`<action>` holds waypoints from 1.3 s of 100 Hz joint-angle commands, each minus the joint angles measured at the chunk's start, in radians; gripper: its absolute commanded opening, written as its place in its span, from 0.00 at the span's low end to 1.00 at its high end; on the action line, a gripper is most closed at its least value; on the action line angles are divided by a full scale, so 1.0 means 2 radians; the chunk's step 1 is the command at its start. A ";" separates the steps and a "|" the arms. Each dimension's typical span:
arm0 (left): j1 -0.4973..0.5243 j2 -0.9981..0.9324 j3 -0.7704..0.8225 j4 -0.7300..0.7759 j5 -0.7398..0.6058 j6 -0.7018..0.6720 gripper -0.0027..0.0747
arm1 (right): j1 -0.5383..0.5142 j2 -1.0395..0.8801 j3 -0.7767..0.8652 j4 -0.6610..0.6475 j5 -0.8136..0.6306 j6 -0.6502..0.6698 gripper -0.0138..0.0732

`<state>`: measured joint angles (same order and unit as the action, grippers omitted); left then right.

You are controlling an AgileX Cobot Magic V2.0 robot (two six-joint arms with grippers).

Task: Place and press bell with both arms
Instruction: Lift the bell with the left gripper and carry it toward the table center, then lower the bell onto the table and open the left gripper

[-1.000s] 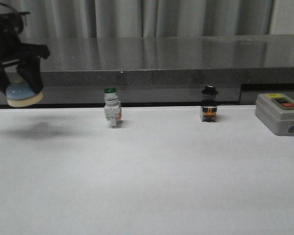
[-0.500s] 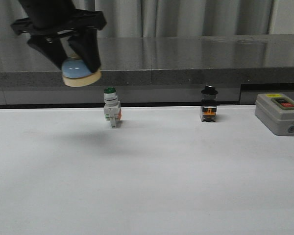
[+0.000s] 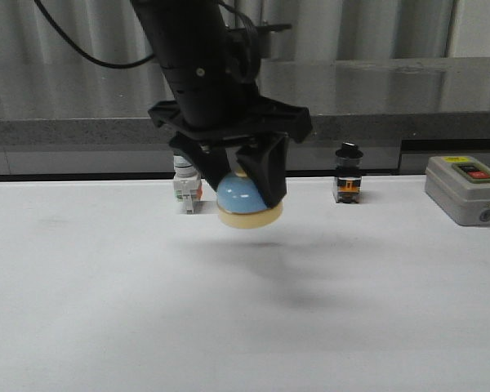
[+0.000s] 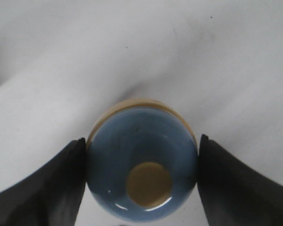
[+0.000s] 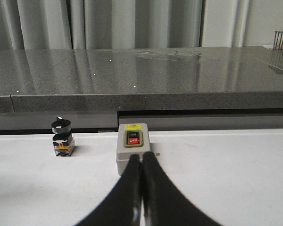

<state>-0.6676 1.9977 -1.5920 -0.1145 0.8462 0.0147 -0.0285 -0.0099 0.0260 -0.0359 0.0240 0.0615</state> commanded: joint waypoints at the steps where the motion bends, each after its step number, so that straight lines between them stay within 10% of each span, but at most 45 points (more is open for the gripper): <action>1: -0.010 -0.013 -0.016 -0.008 -0.023 0.001 0.35 | -0.002 -0.009 -0.007 -0.006 -0.041 -0.001 0.09; 31: -0.010 0.025 -0.016 -0.008 -0.029 0.001 0.37 | -0.002 -0.009 -0.007 -0.006 -0.041 -0.001 0.09; 57: -0.010 0.027 -0.016 -0.008 -0.031 0.001 0.69 | -0.002 -0.009 -0.007 -0.006 -0.041 -0.001 0.09; 93: -0.009 0.024 -0.055 -0.003 0.016 0.001 0.69 | -0.002 -0.009 -0.007 -0.006 -0.041 -0.001 0.09; 130: -0.009 -0.023 -0.059 0.057 0.022 -0.057 0.17 | -0.002 -0.009 -0.007 -0.006 -0.041 -0.001 0.09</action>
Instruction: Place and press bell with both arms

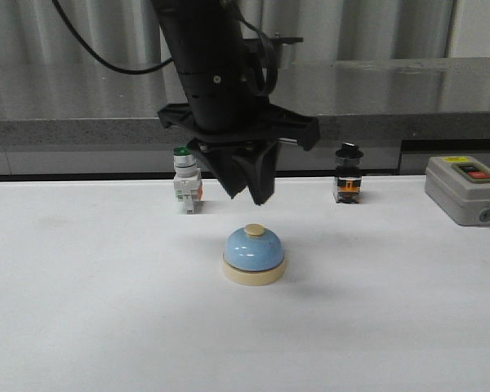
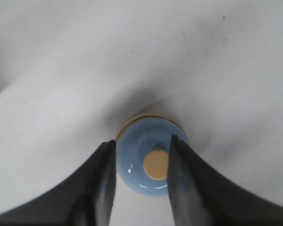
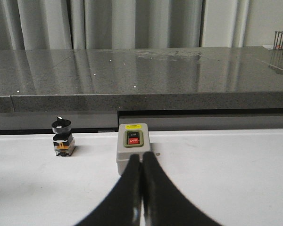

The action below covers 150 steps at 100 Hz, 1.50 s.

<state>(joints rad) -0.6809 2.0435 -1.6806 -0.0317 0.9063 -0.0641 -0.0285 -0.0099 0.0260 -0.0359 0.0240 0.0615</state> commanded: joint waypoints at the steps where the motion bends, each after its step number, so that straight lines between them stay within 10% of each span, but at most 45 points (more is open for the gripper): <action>1: -0.002 -0.048 -0.015 0.016 -0.008 -0.018 0.16 | -0.002 -0.009 -0.007 -0.006 -0.041 -0.001 0.09; 11: 0.000 -0.064 -0.015 0.028 -0.008 -0.029 0.01 | -0.002 -0.009 -0.007 -0.006 -0.041 -0.001 0.09; 150: 0.267 -0.391 0.325 -0.005 -0.124 -0.042 0.01 | -0.002 -0.009 -0.007 -0.006 -0.041 -0.001 0.09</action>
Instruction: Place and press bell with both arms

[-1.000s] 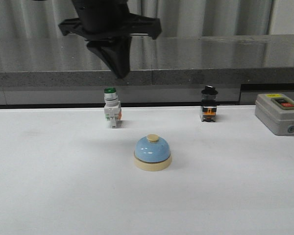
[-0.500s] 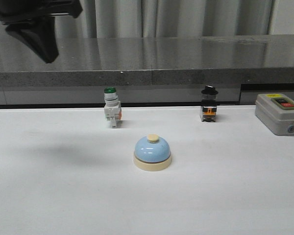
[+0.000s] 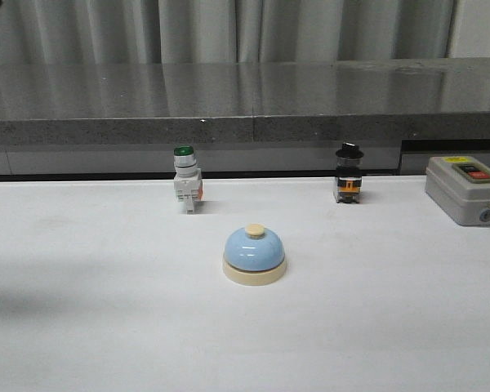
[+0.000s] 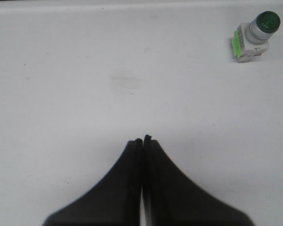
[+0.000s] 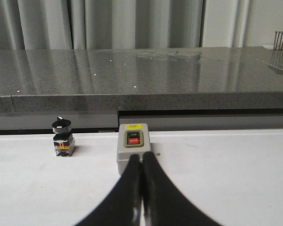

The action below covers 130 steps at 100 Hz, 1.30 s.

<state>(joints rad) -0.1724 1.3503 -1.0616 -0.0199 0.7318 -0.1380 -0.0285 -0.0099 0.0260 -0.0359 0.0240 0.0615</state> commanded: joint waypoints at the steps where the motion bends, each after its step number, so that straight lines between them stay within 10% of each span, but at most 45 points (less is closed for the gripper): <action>1: 0.014 -0.050 0.015 -0.011 -0.038 -0.005 0.01 | -0.002 -0.009 -0.007 -0.006 -0.041 -0.001 0.09; 108: 0.048 -0.578 0.333 0.013 -0.130 -0.006 0.01 | -0.002 -0.009 -0.007 -0.006 -0.041 -0.001 0.09; 130: 0.048 -0.662 0.431 0.054 -0.274 -0.006 0.01 | -0.002 -0.009 -0.007 -0.006 -0.041 -0.001 0.09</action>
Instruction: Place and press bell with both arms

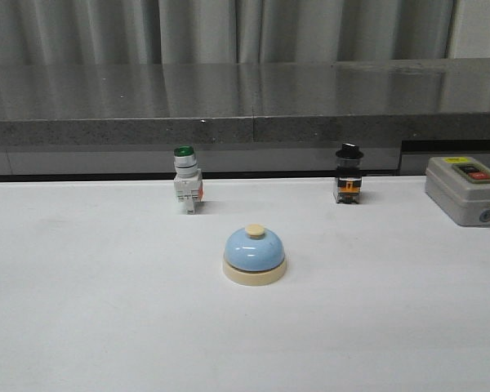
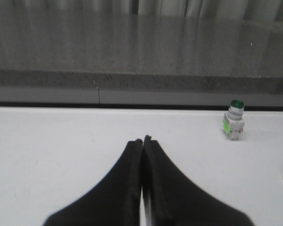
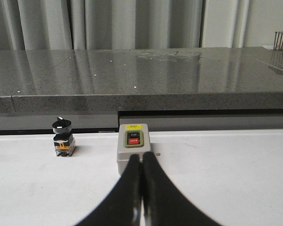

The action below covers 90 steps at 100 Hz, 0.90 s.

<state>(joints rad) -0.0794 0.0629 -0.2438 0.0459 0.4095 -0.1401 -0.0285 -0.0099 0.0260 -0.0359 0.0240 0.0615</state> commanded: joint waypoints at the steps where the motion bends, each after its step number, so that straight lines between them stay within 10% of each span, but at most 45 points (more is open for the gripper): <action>1: 0.001 -0.023 0.029 0.024 -0.120 -0.005 0.01 | -0.002 -0.009 -0.007 -0.006 -0.041 -0.001 0.09; 21: 0.001 -0.042 0.124 0.002 -0.250 -0.005 0.01 | -0.002 -0.009 -0.007 -0.006 -0.041 -0.001 0.09; 90: 0.014 -0.049 0.144 -0.017 -0.211 0.001 0.01 | -0.002 -0.009 -0.007 -0.006 -0.041 -0.001 0.09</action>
<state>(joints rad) -0.0536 -0.0049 0.0017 0.0181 0.0604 -0.1350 -0.0285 -0.0099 0.0260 -0.0359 0.0240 0.0615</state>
